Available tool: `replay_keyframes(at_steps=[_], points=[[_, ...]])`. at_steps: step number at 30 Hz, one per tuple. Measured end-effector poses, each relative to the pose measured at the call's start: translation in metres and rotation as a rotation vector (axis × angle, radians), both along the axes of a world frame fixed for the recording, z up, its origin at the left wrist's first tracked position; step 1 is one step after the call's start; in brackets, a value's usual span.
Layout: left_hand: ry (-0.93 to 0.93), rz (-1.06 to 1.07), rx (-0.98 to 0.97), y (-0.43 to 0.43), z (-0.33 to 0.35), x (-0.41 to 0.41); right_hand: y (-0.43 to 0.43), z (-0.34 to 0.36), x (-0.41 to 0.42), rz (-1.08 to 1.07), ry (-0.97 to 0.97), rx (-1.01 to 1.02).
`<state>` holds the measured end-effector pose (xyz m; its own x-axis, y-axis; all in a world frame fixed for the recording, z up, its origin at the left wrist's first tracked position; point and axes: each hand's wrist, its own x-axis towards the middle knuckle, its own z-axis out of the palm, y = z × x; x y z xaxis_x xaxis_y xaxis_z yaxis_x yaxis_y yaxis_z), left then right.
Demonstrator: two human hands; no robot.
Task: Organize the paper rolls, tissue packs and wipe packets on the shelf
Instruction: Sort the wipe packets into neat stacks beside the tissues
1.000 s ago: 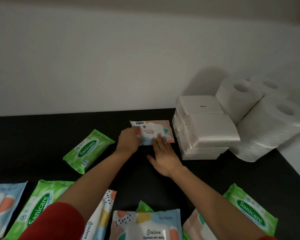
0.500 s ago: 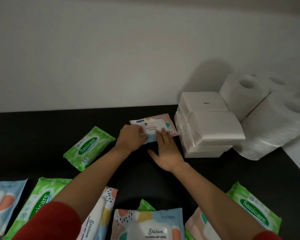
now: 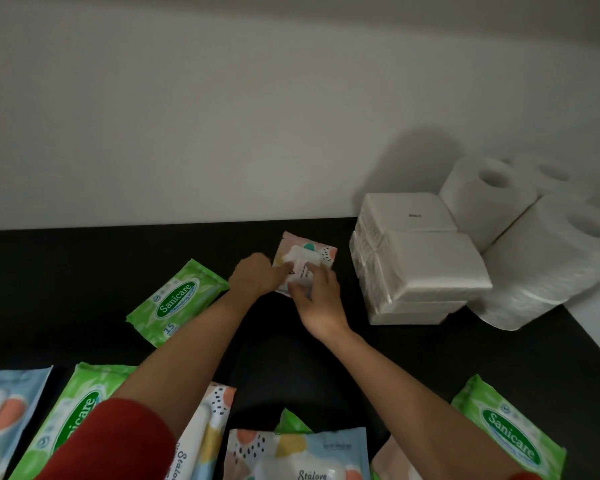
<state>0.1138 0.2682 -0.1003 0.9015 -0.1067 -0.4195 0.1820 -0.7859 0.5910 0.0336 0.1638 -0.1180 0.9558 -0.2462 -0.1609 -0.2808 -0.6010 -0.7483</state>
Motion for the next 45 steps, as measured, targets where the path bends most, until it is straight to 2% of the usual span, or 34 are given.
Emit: replay_keyframes(at_steps=[2,5,7,10,15,18,21,25,27,30,34,40,42,45], points=[[0.101,0.038,-0.117,0.005,0.003,-0.002,0.0,0.003,-0.001,0.044,-0.018,-0.024],[0.359,0.182,-0.577,0.014,0.007,-0.006,0.003,0.006,0.0,0.069,-0.007,-0.012],[0.436,0.221,-0.758,0.018,0.008,-0.01,0.007,0.009,0.002,0.069,0.012,-0.046],[0.429,0.27,-0.89,0.015,0.006,-0.018,0.011,0.014,0.007,0.063,0.031,-0.207],[0.405,0.432,-1.114,0.005,-0.007,-0.023,0.009,0.025,0.013,0.118,0.075,-0.345],[0.419,0.518,-1.114,0.002,-0.009,-0.02,0.003,0.023,0.011,0.144,0.082,-0.425],[0.318,0.653,-1.071,0.005,-0.01,-0.015,-0.004,0.02,0.008,0.147,0.073,-0.45],[0.15,0.609,-0.738,0.016,-0.015,-0.01,-0.008,0.015,0.006,0.166,0.121,-0.565],[0.1,0.574,-0.654,0.018,-0.016,-0.01,-0.006,0.012,0.006,0.157,0.136,-0.645],[0.09,0.612,-0.679,0.012,-0.018,-0.012,-0.002,0.008,0.005,0.141,0.112,-0.693],[0.17,0.65,-0.786,-0.003,-0.021,-0.018,-0.004,-0.001,0.004,0.111,0.104,-0.613],[0.27,0.543,-0.828,-0.022,-0.02,-0.026,-0.014,-0.006,-0.004,0.134,0.106,-0.578],[0.232,0.465,-0.713,-0.022,-0.016,-0.024,-0.017,-0.007,-0.004,0.15,0.12,-0.571],[0.06,0.389,-0.493,-0.013,-0.015,-0.015,-0.021,-0.008,-0.001,0.162,0.137,-0.593]])
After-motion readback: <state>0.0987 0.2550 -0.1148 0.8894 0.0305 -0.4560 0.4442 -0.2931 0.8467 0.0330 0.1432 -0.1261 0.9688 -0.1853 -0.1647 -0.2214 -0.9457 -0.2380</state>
